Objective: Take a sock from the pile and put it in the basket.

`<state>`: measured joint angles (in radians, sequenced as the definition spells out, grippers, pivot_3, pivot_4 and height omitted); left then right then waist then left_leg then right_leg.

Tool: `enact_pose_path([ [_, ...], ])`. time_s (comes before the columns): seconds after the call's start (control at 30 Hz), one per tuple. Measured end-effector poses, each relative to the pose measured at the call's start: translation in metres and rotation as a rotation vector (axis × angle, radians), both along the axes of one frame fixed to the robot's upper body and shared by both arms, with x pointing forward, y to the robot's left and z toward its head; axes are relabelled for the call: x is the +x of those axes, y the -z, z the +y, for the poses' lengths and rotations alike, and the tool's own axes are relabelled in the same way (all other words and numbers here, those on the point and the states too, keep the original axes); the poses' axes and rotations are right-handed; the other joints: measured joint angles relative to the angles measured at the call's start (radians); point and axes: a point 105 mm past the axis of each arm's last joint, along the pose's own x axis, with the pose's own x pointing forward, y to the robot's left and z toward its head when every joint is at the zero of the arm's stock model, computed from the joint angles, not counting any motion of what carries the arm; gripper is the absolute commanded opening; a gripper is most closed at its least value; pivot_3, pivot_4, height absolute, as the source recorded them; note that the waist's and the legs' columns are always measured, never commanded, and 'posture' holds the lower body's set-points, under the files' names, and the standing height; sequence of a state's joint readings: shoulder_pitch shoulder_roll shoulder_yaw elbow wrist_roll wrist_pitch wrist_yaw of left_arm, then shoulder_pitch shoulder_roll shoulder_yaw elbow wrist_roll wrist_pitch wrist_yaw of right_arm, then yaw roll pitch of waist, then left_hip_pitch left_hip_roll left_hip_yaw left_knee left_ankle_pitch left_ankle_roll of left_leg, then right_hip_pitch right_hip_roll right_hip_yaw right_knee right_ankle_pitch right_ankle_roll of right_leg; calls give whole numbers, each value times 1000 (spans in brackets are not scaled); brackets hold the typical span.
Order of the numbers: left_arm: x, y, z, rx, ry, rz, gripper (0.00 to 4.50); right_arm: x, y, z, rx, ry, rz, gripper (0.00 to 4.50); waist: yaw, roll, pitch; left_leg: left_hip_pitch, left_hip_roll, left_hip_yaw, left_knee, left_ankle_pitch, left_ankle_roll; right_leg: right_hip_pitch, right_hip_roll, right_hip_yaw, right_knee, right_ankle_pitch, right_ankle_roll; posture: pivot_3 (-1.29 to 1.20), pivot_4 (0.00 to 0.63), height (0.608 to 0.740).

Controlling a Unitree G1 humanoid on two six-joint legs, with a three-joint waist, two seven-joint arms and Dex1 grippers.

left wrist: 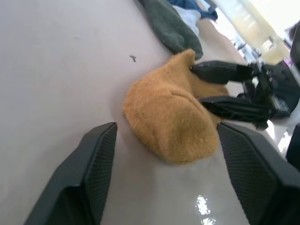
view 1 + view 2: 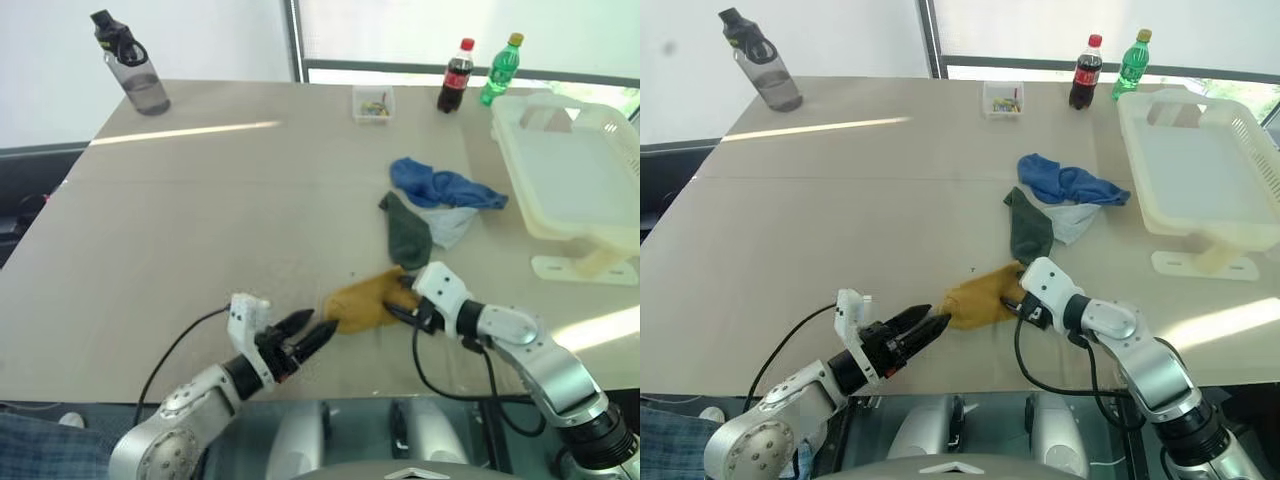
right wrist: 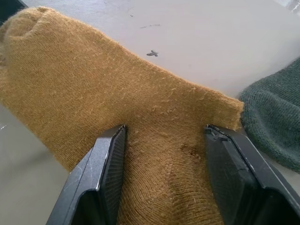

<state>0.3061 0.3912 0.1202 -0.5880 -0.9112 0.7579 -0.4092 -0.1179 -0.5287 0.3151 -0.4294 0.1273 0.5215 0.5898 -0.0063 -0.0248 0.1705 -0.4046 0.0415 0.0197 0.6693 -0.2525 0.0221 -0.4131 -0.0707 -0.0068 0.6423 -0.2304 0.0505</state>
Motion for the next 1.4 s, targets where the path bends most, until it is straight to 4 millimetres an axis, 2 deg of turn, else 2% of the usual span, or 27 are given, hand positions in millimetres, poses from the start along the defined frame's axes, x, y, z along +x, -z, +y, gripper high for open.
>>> enact_pose_path([
  [0.07, 1, 0, 0, -17, 12, 31, 3345, 0, 1, 0, -2, 2, 2, 2671, 1, 0, 0, 3, 0, 0, 0, 0, 0, 2, 0, 1, 0, 0, 0, 0, 150, 740],
  [0.1, 1, 0, 1, -17, 15, 38, 3756, 1, 1, 0, -2, 3, 1, 2671, 0, 0, 0, 4, 0, 0, 0, 0, 0, 2, 0, 1, 0, 0, 0, 0, 150, 740],
  [0.13, 2, -1, 0, -23, 20, 44, 3861, 1, 1, 0, -1, 3, 2, 2671, 0, 0, 0, 4, 0, 0, 0, 0, 0, 2, 0, 2, 0, 0, 0, 0, 150, 740],
  [0.2, 7, -6, -5, -103, 12, 73, 4450, 1, 1, 0, -6, 6, 0, 2671, 2, 0, -1, 5, 0, -1, 0, 0, 0, 2, 0, 3, 0, 0, 0, 0, 150, 740],
  [0.43, 21, -8, -10, -265, -14, 241, 4450, 1, 3, 1, -15, 5, -2, 2671, 2, 0, -7, 6, 0, -1, 0, 0, 0, 3, 0, 4, 1, 2, -3, 0, 150, 740],
  [0.8, 32, -8, -24, -364, 80, 359, 4450, 2, 5, 4, -21, 9, -5, 2671, 2, 1, -16, 6, -1, 1, 0, 0, 0, 3, 0, 4, 1, 2, -3, 0, 150, 740],
  [1.13, 21, -8, -49, -479, 307, 414, 4450, 3, 4, 9, -16, 5, -13, 2671, -4, 1, -16, 5, -1, 1, -1, 0, 0, 2, 0, 4, 1, 2, -3, 0, 150, 740],
  [1.4, 29, -28, -54, -602, 368, 350, 4450, 3, 4, 10, -17, 12, -17, 2671, -4, 1, -15, 5, -1, 0, -1, 0, 0, 2, 0, 4, 1, 2, -3, 0, 150, 740],
])
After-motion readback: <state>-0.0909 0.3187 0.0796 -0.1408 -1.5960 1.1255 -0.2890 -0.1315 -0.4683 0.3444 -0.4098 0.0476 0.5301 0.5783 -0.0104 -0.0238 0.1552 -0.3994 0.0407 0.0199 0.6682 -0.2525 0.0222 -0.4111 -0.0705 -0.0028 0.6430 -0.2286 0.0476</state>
